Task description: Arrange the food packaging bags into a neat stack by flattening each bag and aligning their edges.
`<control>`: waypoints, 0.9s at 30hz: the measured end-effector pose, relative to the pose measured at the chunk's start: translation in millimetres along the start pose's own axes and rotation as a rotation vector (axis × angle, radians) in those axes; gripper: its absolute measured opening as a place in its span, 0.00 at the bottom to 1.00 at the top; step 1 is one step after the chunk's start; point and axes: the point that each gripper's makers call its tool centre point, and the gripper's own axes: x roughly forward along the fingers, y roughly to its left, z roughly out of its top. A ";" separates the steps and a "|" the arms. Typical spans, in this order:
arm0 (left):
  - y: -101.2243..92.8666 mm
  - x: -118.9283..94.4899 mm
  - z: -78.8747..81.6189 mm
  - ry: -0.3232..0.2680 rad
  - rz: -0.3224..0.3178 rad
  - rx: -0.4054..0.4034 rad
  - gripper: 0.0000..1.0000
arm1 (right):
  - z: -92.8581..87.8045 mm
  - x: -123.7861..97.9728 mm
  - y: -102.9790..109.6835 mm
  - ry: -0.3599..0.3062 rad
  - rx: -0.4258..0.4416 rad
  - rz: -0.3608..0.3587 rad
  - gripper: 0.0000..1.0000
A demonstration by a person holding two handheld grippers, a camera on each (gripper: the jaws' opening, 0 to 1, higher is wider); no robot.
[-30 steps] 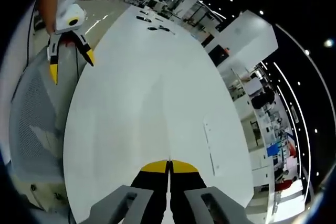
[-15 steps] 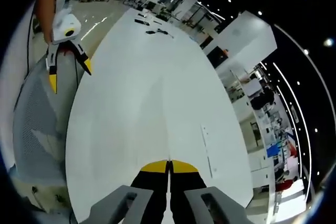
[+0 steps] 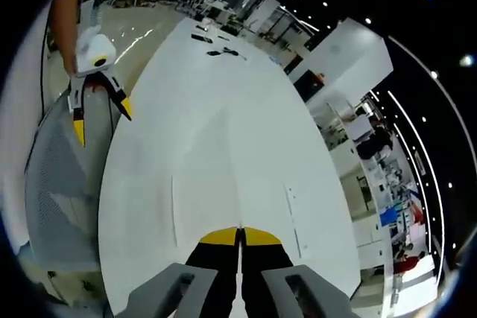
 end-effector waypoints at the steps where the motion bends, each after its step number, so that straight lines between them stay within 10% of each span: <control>1: 1.4 -0.2 -0.1 -0.001 0.001 -0.002 0.71 | 0.7 0.1 0.0 -0.002 0.002 0.000 0.00; 27: 7.5 -1.2 9.7 0.025 -0.037 -0.048 0.67 | 10.0 -3.5 4.2 -0.060 0.074 -0.001 0.00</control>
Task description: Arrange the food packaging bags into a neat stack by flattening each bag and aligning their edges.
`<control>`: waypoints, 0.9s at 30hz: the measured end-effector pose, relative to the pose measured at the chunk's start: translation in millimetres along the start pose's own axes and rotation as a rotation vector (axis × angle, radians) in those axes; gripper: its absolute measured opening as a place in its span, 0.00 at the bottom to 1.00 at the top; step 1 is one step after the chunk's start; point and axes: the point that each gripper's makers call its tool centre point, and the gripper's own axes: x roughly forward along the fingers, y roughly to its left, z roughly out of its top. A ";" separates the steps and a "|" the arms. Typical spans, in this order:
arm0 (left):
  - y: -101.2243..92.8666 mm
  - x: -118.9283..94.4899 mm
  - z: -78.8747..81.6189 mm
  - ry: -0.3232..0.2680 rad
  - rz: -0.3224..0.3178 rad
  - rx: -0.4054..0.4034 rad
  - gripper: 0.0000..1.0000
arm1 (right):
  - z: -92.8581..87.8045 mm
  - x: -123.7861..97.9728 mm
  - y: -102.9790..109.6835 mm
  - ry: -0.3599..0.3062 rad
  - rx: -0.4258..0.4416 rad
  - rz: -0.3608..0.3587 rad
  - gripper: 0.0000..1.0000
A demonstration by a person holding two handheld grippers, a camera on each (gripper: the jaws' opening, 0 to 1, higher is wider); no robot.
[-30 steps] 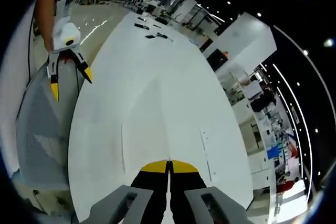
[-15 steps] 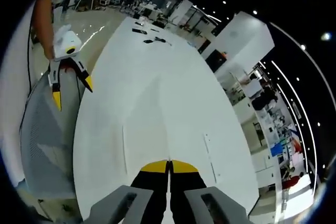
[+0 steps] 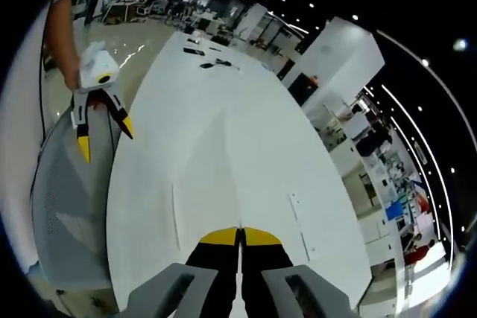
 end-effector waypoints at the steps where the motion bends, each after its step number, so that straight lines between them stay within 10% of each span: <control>1: 1.2 0.8 1.1 -0.003 0.000 0.002 0.67 | 0.3 -0.2 -0.1 -0.001 0.001 -0.001 0.00; 27: 16.3 1.6 98.2 -0.097 -0.021 0.177 0.57 | -3.2 -14.7 -2.2 -0.005 0.002 -0.015 0.00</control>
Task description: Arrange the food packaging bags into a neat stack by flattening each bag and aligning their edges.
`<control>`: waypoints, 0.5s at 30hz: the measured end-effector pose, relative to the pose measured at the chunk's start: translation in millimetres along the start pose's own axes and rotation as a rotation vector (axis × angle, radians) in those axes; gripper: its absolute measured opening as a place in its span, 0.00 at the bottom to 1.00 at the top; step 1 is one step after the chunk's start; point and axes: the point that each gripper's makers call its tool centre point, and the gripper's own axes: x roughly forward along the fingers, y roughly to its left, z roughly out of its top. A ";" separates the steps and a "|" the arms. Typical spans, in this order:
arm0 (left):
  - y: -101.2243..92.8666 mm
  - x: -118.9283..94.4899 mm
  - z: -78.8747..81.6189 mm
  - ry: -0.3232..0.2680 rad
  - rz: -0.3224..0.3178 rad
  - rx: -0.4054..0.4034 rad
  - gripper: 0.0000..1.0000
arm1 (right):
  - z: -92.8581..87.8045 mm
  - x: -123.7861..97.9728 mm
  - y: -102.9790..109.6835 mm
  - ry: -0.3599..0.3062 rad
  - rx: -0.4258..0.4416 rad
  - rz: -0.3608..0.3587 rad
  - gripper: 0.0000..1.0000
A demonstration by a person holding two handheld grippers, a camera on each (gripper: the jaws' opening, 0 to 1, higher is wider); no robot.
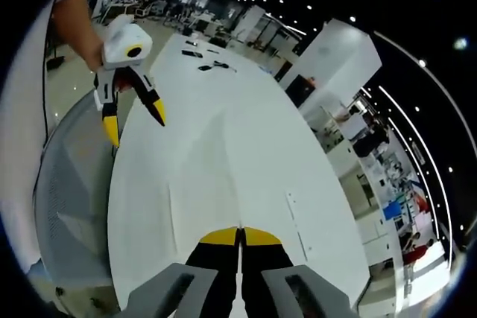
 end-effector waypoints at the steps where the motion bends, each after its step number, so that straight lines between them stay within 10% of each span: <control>1: 0.5 0.3 0.9 0.000 0.000 0.002 0.56 | -0.2 -0.1 -0.1 0.000 0.000 0.000 0.00; 15: 10.6 6.1 43.9 -0.020 -0.026 0.097 0.50 | -6.7 -6.1 0.0 0.004 0.008 -0.005 0.00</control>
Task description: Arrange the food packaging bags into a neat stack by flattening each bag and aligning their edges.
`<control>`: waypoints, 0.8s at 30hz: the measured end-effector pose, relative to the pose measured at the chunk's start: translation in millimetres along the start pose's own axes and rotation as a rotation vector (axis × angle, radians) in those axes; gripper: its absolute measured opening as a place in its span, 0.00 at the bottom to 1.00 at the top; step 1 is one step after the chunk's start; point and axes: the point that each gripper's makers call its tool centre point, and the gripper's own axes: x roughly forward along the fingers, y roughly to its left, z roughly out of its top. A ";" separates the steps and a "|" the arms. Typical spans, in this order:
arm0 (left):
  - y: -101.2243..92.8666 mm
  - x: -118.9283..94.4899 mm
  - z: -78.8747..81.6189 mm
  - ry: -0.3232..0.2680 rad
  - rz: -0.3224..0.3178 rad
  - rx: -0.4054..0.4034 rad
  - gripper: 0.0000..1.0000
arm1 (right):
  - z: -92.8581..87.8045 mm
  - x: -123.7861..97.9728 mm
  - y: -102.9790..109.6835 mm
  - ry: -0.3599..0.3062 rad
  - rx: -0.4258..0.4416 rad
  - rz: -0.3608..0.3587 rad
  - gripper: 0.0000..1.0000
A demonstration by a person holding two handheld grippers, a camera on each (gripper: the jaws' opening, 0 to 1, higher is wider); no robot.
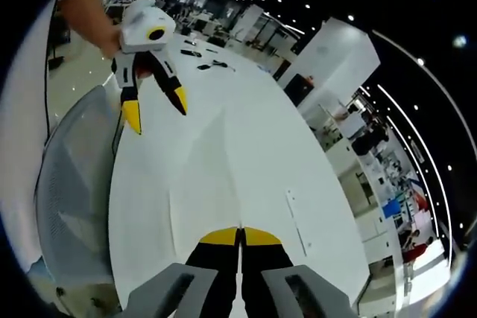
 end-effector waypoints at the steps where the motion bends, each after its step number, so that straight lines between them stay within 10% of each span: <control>1: 0.1 0.7 1.5 -0.001 -0.003 0.006 0.49 | -0.1 -0.2 0.1 0.000 0.001 0.000 0.00; 24: 19.2 13.1 43.6 0.002 -0.009 0.167 0.43 | -0.6 -1.5 0.0 -0.003 -0.004 -0.004 0.00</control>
